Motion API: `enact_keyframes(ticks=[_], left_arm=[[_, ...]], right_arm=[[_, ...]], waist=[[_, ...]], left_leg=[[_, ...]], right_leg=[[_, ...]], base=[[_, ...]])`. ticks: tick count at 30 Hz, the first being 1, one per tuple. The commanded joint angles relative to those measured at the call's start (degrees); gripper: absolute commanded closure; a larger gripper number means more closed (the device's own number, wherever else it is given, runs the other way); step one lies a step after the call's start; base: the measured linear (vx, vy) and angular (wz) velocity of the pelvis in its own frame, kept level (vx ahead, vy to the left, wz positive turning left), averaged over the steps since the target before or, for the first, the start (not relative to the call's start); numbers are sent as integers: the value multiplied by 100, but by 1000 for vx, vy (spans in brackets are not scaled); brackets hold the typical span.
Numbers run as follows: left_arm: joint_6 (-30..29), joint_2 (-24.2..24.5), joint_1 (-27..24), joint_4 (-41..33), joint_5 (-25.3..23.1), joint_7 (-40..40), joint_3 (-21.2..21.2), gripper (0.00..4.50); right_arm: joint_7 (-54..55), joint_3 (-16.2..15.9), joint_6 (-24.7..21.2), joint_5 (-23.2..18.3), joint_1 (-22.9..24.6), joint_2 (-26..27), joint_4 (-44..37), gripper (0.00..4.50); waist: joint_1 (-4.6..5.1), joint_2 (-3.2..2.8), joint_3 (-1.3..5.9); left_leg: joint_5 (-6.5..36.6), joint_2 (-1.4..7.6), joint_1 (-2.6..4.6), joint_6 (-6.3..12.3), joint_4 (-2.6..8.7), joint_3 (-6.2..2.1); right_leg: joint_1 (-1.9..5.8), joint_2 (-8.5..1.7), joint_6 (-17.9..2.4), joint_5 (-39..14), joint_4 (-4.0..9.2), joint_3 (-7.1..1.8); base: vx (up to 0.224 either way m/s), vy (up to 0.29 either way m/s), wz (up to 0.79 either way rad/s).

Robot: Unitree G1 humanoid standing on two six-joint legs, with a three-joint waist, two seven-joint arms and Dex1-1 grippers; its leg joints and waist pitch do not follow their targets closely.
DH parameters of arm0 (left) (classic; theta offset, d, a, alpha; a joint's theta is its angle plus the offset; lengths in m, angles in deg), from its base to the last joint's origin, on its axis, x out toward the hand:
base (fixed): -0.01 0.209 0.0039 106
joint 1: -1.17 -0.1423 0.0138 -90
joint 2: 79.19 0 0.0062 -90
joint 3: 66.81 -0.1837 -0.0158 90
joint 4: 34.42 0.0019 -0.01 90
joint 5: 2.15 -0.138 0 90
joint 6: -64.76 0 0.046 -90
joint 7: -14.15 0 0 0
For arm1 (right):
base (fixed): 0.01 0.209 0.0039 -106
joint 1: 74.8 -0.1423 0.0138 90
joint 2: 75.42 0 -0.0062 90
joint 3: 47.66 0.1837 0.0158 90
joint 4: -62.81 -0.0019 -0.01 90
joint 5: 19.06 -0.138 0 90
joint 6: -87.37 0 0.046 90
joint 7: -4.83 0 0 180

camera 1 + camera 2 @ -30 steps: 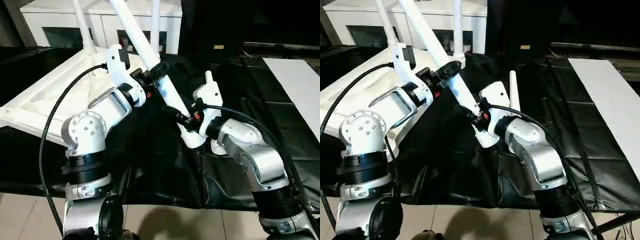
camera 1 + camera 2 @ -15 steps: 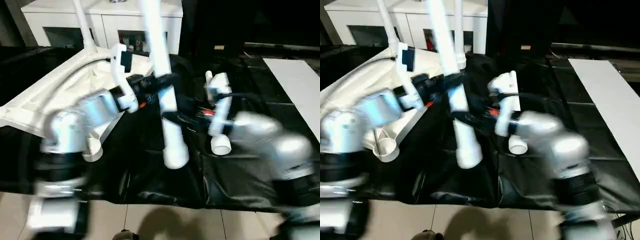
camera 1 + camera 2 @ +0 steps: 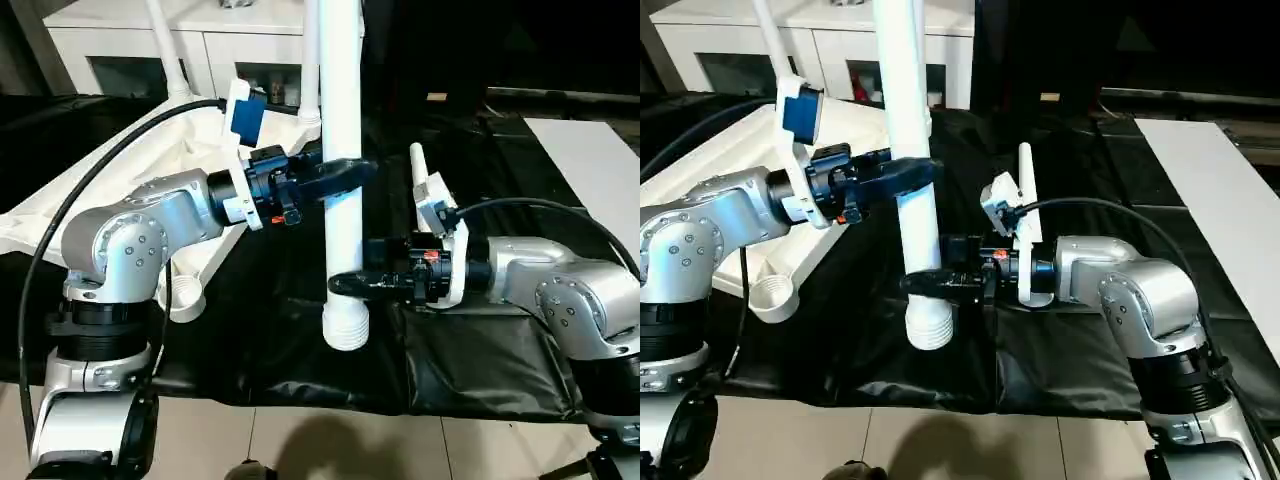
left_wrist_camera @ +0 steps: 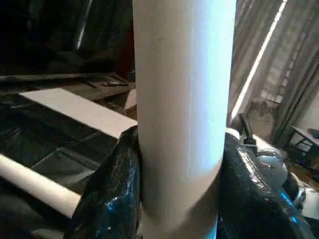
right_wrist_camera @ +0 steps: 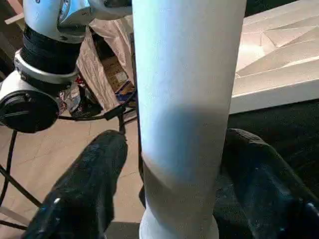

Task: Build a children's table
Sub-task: Pick table leg

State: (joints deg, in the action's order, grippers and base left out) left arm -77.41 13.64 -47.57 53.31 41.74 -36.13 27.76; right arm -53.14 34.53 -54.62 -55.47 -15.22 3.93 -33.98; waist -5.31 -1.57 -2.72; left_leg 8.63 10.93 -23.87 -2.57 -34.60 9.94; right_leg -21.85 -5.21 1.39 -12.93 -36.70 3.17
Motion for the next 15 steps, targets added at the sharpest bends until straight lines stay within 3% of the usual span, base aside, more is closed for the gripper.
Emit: enact_keyframes(ticks=[1,10,15], left_arm=[[86,65,104,15,10,-97,-47,271],[176,71,114,83,1,-140,-40,271],[197,71,125,118,-12,-139,-36,271]], right_arm=[[3,-49,-30,-51,-10,-18,-57,158],[141,-53,79,47,-11,93,-21,245],[277,-30,171,83,-9,189,-19,266]], waist=[[-20,40,404],[-23,41,409],[-20,36,411]], left_leg=[[881,155,216,-120,383,-28],[865,154,219,-121,377,-24],[874,156,222,-124,376,-26]], right_leg=[[223,-246,-1396,-132,391,-194],[217,-243,-1399,-124,387,-195],[215,-243,-1396,-126,383,-194]], base=[[0,0,0],[0,0,0],[0,0,0]])
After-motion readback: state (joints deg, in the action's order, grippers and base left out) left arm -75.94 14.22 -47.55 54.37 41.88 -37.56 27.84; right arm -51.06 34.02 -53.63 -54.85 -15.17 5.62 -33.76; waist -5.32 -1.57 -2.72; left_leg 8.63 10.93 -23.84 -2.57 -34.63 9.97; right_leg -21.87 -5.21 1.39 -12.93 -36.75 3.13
